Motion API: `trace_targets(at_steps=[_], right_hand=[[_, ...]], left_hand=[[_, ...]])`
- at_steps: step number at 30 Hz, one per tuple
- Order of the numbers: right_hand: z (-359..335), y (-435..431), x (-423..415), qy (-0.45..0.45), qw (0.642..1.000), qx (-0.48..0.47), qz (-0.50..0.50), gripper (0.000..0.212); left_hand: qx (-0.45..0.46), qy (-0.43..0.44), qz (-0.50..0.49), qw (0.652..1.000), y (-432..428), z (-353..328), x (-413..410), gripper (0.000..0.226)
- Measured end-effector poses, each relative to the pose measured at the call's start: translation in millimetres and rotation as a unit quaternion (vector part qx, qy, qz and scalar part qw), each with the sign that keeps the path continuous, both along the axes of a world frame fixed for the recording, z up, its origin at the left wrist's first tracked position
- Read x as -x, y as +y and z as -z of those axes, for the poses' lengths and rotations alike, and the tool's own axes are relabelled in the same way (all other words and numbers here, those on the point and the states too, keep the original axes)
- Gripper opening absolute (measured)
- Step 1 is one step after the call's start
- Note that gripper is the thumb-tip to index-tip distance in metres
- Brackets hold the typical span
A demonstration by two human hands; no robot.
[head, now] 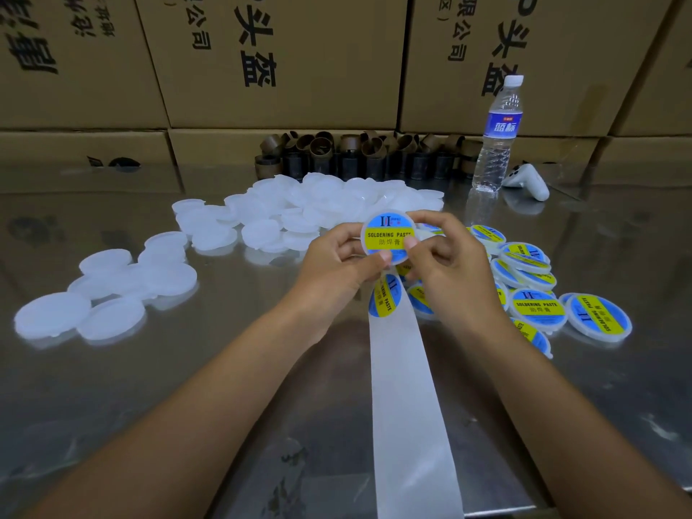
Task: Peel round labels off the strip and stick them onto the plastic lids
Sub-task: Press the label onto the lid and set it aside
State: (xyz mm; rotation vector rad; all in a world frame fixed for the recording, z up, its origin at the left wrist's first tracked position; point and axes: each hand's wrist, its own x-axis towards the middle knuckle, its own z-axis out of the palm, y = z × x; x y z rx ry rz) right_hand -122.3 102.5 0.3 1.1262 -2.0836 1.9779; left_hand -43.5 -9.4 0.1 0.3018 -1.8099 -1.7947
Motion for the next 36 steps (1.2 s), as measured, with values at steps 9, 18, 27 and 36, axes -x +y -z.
trace_targets(at_steps=[9,18,27,36], right_hand=[[0,12,31,-0.229,0.937,0.151,0.215,0.017],[1,15,37,-0.319,0.899,0.184,0.236,0.009],[0,13,36,-0.279,0.906,0.194,0.251,0.015],[-3,8,20,-0.078,0.948,0.164,0.261,0.018]], left_hand=[[0.121,-0.075,-0.235,0.961,-59,-11,-21,0.016],[0.276,-0.311,-0.403,0.816,-110,4,-47,0.029],[0.310,-0.464,-0.400,0.727,-114,14,-54,0.031],[0.365,-0.335,-0.422,0.759,-101,6,-56,0.049]])
